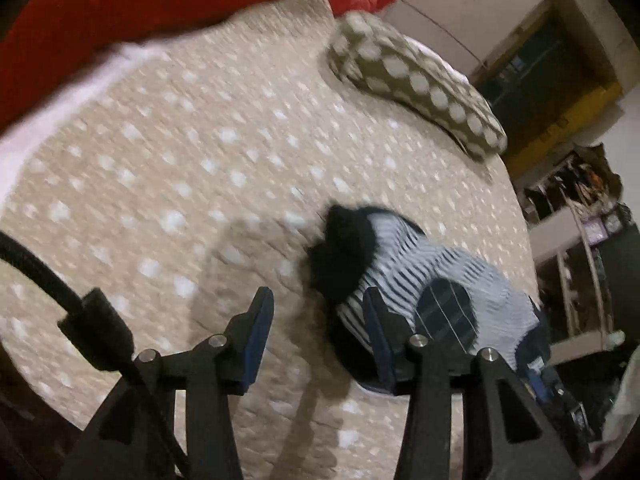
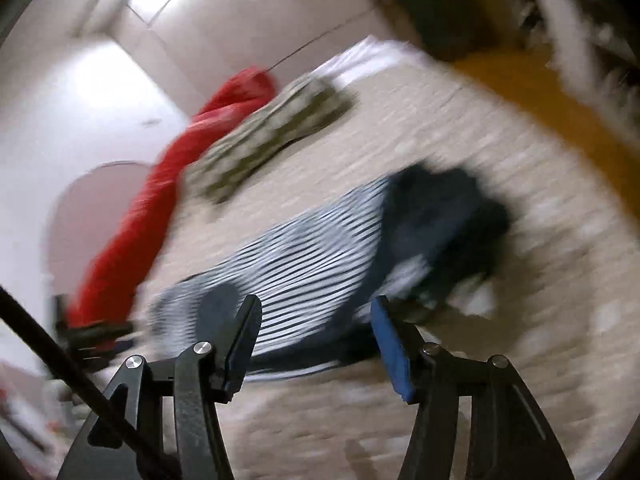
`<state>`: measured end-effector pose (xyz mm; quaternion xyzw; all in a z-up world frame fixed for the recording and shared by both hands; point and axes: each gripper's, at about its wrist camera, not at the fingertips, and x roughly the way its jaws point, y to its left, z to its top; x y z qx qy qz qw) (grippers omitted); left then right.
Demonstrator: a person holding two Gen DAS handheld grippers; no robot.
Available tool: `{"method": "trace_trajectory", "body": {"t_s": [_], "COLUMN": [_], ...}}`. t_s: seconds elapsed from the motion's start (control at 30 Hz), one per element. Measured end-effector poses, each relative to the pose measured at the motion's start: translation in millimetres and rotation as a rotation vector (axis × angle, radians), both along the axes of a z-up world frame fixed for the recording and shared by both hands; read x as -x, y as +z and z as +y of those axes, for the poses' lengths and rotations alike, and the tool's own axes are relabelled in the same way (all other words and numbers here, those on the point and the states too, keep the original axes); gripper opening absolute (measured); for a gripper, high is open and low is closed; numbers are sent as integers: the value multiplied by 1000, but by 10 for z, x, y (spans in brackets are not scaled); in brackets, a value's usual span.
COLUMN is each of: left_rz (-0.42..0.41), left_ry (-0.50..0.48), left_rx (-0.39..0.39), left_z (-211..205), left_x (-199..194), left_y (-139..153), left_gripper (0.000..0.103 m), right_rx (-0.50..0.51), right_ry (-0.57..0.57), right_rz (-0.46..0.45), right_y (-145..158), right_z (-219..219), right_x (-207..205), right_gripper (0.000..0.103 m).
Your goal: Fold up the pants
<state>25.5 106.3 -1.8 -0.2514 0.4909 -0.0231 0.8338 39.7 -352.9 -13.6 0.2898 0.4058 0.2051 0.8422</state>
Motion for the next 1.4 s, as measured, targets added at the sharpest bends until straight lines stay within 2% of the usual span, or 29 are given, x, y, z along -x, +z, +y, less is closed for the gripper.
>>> {"method": "trace_trajectory", "body": {"t_s": [0.03, 0.1, 0.17, 0.27, 0.3, 0.33, 0.43, 0.53, 0.7, 0.87, 0.93, 1.07, 1.2, 1.3, 1.37, 1.4], "left_rz": [16, 45, 57, 60, 65, 70, 53, 36, 22, 16, 9, -4, 12, 2, -15, -18], "left_ry": [-25, -64, -80, -81, -84, -87, -92, -100, -110, -106, -104, -95, -65, -42, -24, -16], "left_rx": [27, 54, 50, 1, -8, -18, -19, -15, 11, 82, 85, 65, 54, 96, 113, 123], "left_z": [-71, -194, -275, -354, -379, -393, -411, -419, -405, -363, -360, -343, -247, -120, -35, -1], "left_x": [-30, -65, -132, -278, -312, -333, -302, -252, -219, -256, -252, -220, -200, -134, -61, -32], "left_y": [-55, -127, -155, -162, -166, -169, -126, -72, 11, 118, 160, 203, 116, 91, 132, 148], "left_gripper": [45, 45, 45, 45, 36, 22, 18, 18, 16, 15, 14, 14, 14, 15, 15, 16], "right_rx": [-71, -152, -170, -148, -140, -123, -109, -127, -207, -287, -302, -276, -301, -261, -240, -236], "right_ry": [39, 94, 114, 103, 94, 82, 64, 96, 132, 142, 142, 100, 3, -61, -74, -76], "right_rz": [27, 81, 115, 140, 145, 158, 183, 165, 212, 262, 277, 318, 361, 370, 366, 361], "right_y": [-61, -173, -244, -282, -274, -273, -279, -210, -301, -387, -405, -463, -534, -552, -567, -573], "right_z": [61, 183, 267, 332, 321, 321, 345, 370, 442, 551, 599, 650, 563, 530, 519, 514], "right_x": [-36, -101, -123, -145, -136, -136, -135, -90, 14, -33, -61, -117, -144, -176, -206, -210], "right_gripper": [61, 61, 61, 61, 61, 60, 60, 60, 60, 60, 60, 60, 59, 34, 10, 8]}}
